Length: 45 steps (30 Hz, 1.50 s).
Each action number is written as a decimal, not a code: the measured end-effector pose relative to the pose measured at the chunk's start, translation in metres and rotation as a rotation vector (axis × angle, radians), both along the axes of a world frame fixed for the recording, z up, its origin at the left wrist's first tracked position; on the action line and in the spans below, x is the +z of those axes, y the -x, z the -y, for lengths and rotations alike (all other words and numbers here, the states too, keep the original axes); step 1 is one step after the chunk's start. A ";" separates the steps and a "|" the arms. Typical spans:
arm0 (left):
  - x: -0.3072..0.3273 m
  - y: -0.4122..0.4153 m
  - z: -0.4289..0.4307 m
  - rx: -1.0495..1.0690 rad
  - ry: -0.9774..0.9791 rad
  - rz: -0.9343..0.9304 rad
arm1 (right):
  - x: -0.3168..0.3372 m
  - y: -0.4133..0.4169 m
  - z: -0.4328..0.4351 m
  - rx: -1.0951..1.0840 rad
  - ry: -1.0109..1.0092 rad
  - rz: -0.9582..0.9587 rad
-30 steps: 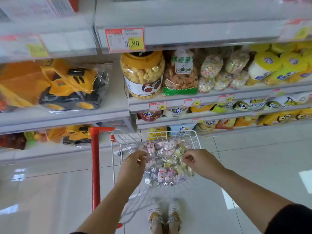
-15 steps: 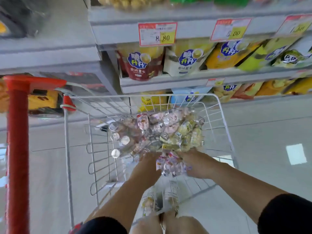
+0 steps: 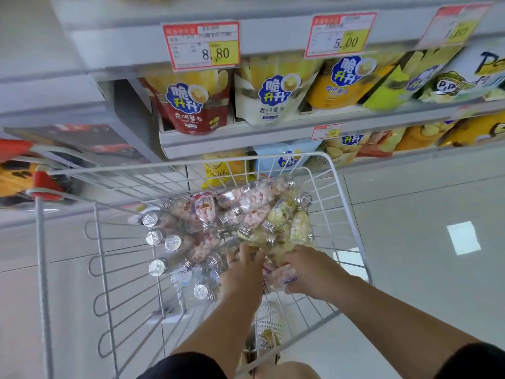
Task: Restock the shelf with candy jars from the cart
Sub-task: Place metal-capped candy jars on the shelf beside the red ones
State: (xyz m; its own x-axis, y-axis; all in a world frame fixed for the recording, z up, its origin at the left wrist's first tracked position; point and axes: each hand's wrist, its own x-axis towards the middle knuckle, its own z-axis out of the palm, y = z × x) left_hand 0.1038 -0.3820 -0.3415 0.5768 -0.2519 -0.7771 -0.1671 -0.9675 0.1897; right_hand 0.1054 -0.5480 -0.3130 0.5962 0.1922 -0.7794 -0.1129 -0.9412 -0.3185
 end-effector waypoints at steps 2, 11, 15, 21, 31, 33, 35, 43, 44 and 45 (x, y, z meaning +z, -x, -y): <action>0.000 0.000 -0.005 0.032 0.026 0.002 | 0.013 -0.004 0.005 -0.015 -0.004 0.066; 0.135 -0.029 -0.031 0.446 0.328 0.111 | 0.147 -0.006 0.027 -0.553 -0.316 0.079; 0.248 -0.046 -0.035 0.584 0.545 0.220 | 0.251 -0.008 0.021 -0.904 -0.653 -0.023; 0.409 -0.062 -0.039 0.708 0.774 0.368 | 0.394 -0.019 0.013 -1.269 -1.121 -0.099; 0.522 -0.091 -0.027 0.760 1.113 0.452 | 0.512 -0.057 0.017 -1.210 -1.373 0.095; 0.530 -0.102 -0.019 0.784 1.131 0.460 | 0.526 -0.076 0.023 -1.145 -1.376 0.134; 0.536 -0.114 -0.011 0.795 1.132 0.489 | 0.535 -0.100 0.031 -1.050 -1.332 0.218; 0.553 -0.170 0.021 0.892 1.146 0.597 | 0.544 -0.239 0.058 -0.645 -0.770 0.862; 0.554 -0.176 0.025 0.910 1.161 0.605 | 0.541 -0.258 0.059 -0.628 -0.738 0.888; 0.555 -0.182 0.029 0.922 1.169 0.616 | 0.536 -0.276 0.061 -0.612 -0.664 0.916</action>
State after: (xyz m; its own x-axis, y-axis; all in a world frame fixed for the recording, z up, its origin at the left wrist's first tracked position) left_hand 0.2859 -0.4107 0.2133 0.9964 0.0817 -0.0216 0.0343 -0.1574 0.9869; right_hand 0.3814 -0.6092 0.2227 0.9890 -0.1101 0.0988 0.0397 -0.4462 -0.8941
